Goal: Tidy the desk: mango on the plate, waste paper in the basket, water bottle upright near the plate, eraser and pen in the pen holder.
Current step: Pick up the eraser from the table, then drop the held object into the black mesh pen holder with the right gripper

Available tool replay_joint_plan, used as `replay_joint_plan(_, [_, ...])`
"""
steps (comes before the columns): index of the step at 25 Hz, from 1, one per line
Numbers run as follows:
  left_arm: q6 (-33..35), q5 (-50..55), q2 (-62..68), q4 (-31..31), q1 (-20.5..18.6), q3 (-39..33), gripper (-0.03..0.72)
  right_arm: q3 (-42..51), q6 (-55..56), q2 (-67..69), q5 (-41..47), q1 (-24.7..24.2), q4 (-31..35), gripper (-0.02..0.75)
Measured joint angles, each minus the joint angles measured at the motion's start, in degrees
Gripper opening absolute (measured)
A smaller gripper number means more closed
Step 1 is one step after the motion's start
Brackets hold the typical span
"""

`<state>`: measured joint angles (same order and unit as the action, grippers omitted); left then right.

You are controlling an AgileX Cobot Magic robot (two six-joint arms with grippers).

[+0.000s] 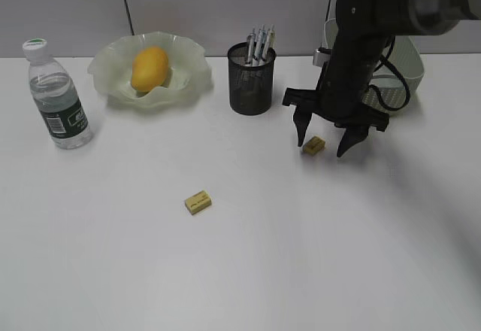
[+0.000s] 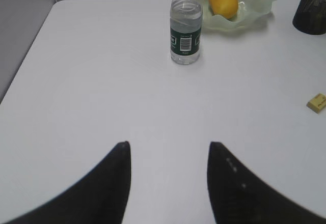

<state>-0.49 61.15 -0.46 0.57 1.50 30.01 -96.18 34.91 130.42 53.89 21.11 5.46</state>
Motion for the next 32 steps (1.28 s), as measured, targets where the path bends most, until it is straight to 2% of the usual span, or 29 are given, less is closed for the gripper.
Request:
replay_joint_plan(3, [0.0,0.0,0.0,0.0,0.0,0.0,0.375,0.0,0.7,1.6,-0.9,0.0,0.2,0.535])
replay_joint_plan(10, [0.0,0.0,0.0,0.0,0.0,0.0,0.375,-0.1,3.1,2.4,-3.6,0.0,-0.6,0.44])
replay_joint_plan(13, [0.0,0.0,0.0,0.0,0.0,0.0,0.375,-0.2,3.9,2.8,-3.7,0.0,-1.2,0.356])
replay_joint_plan(16, [0.0,0.0,0.0,0.0,0.0,0.0,0.375,-0.3,4.0,2.8,-3.9,0.0,-1.6,0.231])
replay_joint_plan(17, [0.0,0.0,0.0,0.0,0.0,0.0,0.375,-0.3,4.0,2.8,-3.9,0.0,-1.7,0.216])
replay_joint_plan(25, [0.0,0.0,0.0,0.0,0.0,0.0,0.375,-5.2,-3.9,3.7,-1.1,0.2,-1.7,0.216])
replay_joint_plan(32, [0.0,0.0,0.0,0.0,0.0,0.0,0.375,-20.6,-13.0,3.7,8.2,3.0,-1.8,0.216])
